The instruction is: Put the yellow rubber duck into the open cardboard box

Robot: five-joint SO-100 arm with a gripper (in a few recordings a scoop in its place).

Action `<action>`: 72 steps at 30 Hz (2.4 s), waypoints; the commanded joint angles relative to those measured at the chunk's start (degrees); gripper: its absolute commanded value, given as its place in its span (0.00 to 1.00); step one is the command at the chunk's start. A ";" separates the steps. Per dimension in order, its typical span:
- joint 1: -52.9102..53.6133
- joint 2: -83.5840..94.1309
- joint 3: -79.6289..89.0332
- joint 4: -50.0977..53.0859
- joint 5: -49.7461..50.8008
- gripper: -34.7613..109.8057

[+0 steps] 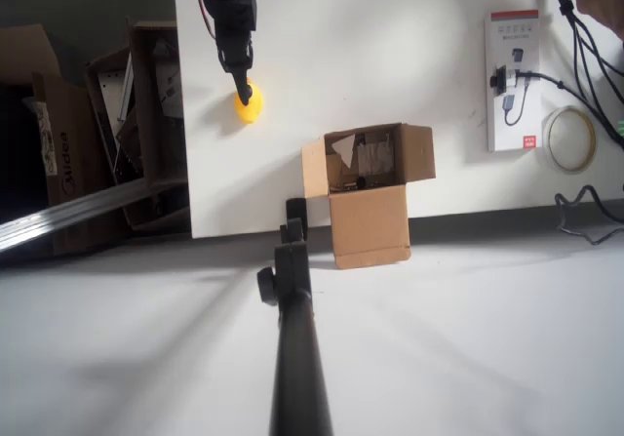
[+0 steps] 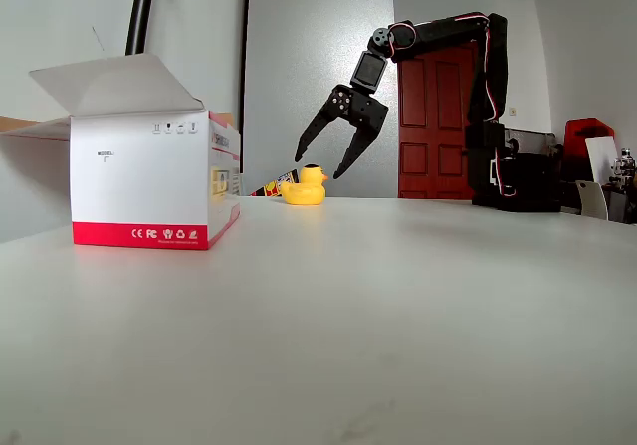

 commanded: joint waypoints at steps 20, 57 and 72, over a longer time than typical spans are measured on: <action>-1.49 -4.48 -4.75 -2.37 0.62 0.37; -5.10 10.90 -14.77 10.20 0.70 0.30; -19.07 0.79 -31.64 10.63 0.88 0.29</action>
